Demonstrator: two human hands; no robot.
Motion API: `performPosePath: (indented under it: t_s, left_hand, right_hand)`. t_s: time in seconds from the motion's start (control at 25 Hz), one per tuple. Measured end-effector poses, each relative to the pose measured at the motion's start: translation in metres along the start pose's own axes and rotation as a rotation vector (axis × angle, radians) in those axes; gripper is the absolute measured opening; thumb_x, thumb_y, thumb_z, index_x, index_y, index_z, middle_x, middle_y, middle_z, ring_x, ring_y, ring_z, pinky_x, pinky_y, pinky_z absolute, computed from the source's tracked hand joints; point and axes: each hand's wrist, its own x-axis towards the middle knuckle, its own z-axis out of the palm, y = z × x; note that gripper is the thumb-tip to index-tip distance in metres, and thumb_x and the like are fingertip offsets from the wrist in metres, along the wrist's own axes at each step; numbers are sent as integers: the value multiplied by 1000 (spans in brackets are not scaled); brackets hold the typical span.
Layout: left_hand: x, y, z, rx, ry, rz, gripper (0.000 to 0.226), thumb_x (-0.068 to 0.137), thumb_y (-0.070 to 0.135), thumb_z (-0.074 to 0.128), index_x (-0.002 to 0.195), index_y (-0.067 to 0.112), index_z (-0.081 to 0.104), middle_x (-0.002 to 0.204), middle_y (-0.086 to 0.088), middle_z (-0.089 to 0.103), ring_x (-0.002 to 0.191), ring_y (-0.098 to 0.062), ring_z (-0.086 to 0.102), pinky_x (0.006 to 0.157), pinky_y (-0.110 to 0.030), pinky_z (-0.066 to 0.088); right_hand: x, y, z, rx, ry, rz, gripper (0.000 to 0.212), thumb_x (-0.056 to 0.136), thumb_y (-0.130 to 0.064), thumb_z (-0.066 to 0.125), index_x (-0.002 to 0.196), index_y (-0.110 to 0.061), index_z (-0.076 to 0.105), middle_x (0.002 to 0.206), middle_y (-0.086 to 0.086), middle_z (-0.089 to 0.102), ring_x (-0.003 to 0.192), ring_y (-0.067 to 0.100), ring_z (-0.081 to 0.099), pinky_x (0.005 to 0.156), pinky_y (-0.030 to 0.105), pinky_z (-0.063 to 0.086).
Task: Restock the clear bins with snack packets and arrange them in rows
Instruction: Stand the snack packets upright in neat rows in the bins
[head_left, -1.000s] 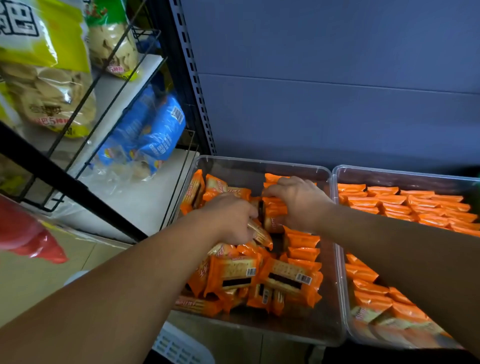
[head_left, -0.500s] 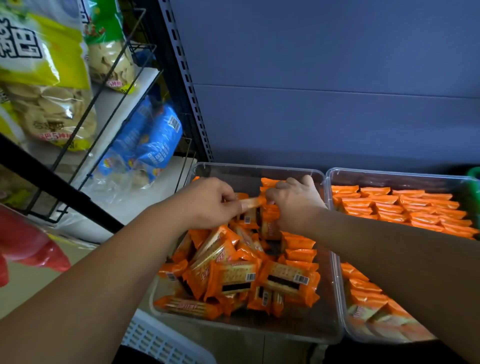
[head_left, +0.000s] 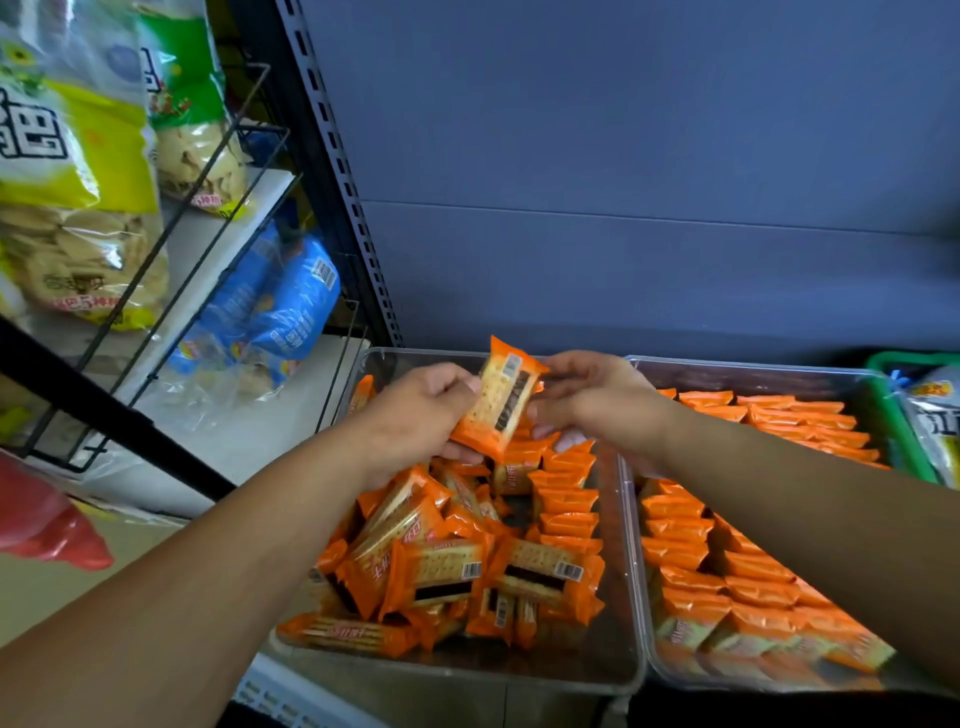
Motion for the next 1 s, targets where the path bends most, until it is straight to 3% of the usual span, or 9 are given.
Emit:
performPosePath:
  t_s: [0.08, 0.16, 0.28, 0.4, 0.48, 0.56, 0.72, 0.88, 1.0]
  left_hand:
    - [6, 0, 9, 152, 95, 120, 20, 108, 33, 53, 111, 17, 65, 102, -8, 76, 89, -20, 77, 82, -45, 65]
    - [10, 1, 22, 355, 160, 283, 14, 104, 35, 61, 101, 21, 64, 92, -4, 73, 81, -21, 73, 75, -45, 63]
    - [16, -2, 39, 444, 83, 401, 10, 98, 34, 69, 94, 26, 65, 88, 6, 71, 81, -14, 69, 73, -40, 59]
    - [23, -10, 25, 552, -59, 263, 6, 100, 29, 68, 102, 29, 73, 101, 14, 72, 97, -4, 67, 87, -31, 54]
    - [30, -20, 13, 749, 1, 141, 16, 98, 30, 71, 114, 28, 73, 111, 13, 69, 105, -7, 65, 92, -32, 54]
    - [37, -32, 10, 768, -6, 60, 29, 95, 33, 75, 123, 27, 71, 119, 10, 69, 110, -11, 65, 97, -36, 55]
    - [47, -40, 18, 922, -217, -26, 27, 88, 42, 81, 108, 24, 75, 106, 6, 72, 100, -16, 68, 92, -41, 59]
    - [44, -38, 20, 1193, -287, -48, 48, 84, 54, 80, 122, 28, 67, 121, 7, 57, 111, -20, 58, 93, -40, 56]
    - [45, -38, 12, 1010, -170, -30, 29, 83, 56, 80, 89, 28, 72, 101, 5, 70, 92, -14, 65, 78, -35, 56]
  right_hand:
    - [-1, 0, -6, 172, 57, 61, 32, 93, -19, 78, 122, -13, 66, 109, 15, 78, 91, 28, 79, 81, 43, 65]
    - [-2, -1, -10, 290, -10, 69, 38, 95, -35, 74, 122, -10, 69, 110, 16, 78, 97, 28, 78, 89, 42, 62]
    - [-2, 3, -13, 239, -27, -8, 42, 90, -35, 79, 122, -8, 71, 109, 9, 79, 101, 25, 77, 95, 42, 61]
    - [3, 15, -18, 137, 84, -13, 24, 99, -32, 71, 116, -15, 73, 105, 5, 80, 100, 21, 77, 96, 46, 61]
    - [7, 20, -23, 108, 113, 4, 20, 103, -36, 63, 114, -23, 74, 106, -2, 80, 103, 17, 76, 97, 45, 60]
    - [9, 20, -23, 88, 100, -2, 20, 104, -37, 61, 114, -25, 74, 108, -5, 79, 103, 13, 76, 95, 41, 60]
    - [11, 19, -24, 61, 154, -45, 18, 104, -29, 63, 108, -16, 74, 100, -4, 80, 96, 10, 77, 84, 28, 63]
    - [9, 24, -23, -119, 114, -80, 24, 102, -37, 65, 105, -15, 73, 101, 3, 79, 97, 17, 76, 92, 41, 63]
    - [9, 19, -19, -182, 129, -113, 29, 102, -40, 64, 101, -13, 73, 98, 9, 78, 90, 24, 76, 86, 45, 64]
